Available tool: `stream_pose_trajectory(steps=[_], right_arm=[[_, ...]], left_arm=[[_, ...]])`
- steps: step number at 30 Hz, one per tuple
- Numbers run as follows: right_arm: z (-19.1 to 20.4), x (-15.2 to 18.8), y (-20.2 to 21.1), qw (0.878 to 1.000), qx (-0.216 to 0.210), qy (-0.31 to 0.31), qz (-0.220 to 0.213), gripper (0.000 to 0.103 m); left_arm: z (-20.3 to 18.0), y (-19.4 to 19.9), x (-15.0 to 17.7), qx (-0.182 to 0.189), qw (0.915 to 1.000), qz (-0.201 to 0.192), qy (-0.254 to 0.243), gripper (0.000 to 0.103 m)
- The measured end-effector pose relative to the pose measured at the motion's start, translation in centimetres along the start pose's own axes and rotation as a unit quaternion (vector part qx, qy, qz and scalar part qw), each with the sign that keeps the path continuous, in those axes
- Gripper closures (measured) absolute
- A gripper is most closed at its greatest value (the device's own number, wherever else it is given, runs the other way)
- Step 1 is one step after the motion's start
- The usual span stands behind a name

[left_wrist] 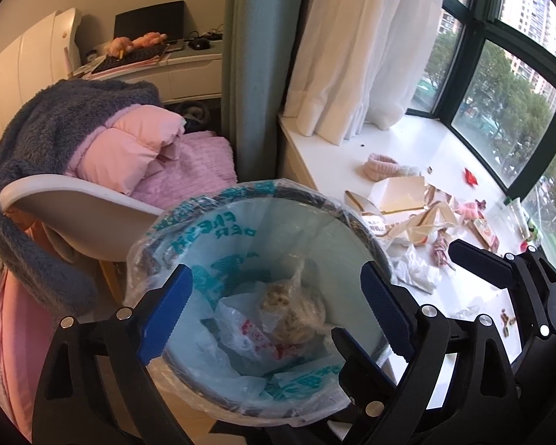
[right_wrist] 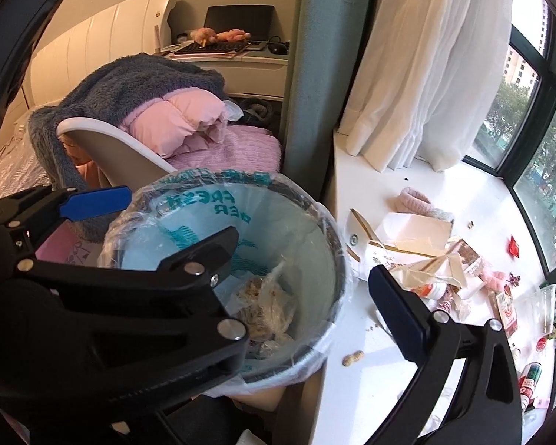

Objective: Collect trash
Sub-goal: 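Move both grippers over the sill toward the crumpled white tissue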

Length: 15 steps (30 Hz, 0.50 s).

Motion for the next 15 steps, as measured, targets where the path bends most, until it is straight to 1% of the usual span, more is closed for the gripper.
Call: stream_pose_trajectory(steps=[4,9,12,15], right_arm=[[-1.8,0.9,1.0,0.999,0.024,-0.021,0.002,0.007],[-5.3,3.0,2.8,0.996,0.066,-0.066,0.007,0.007],[-7.5,4.3,4.0,0.991,0.092,-0.095,0.008,0.007],[-9.9,5.8,5.4,0.984,0.122,-0.133,0.010,0.007]], left_arm=[[-2.3,-0.3,-0.2,0.022,0.9995,0.003,-0.021,0.014],[-6.9,-0.6,-0.2,0.062,0.9957,0.005,-0.068,0.014],[-10.3,-0.6,-0.2,0.093,0.9906,0.005,-0.100,0.014],[-13.5,-0.5,-0.1,0.122,0.9836,0.003,-0.133,0.014]])
Point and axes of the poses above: each gripper's, at about its wrist camera, not at the fingertips, and y roughly against the way its jaws point, z to its left, x to its underside, the point moved 1 cm from there along -y, roughly the way its jaws point, and after that the axes turned 10 degrees about -y, right-handed, at the moved point
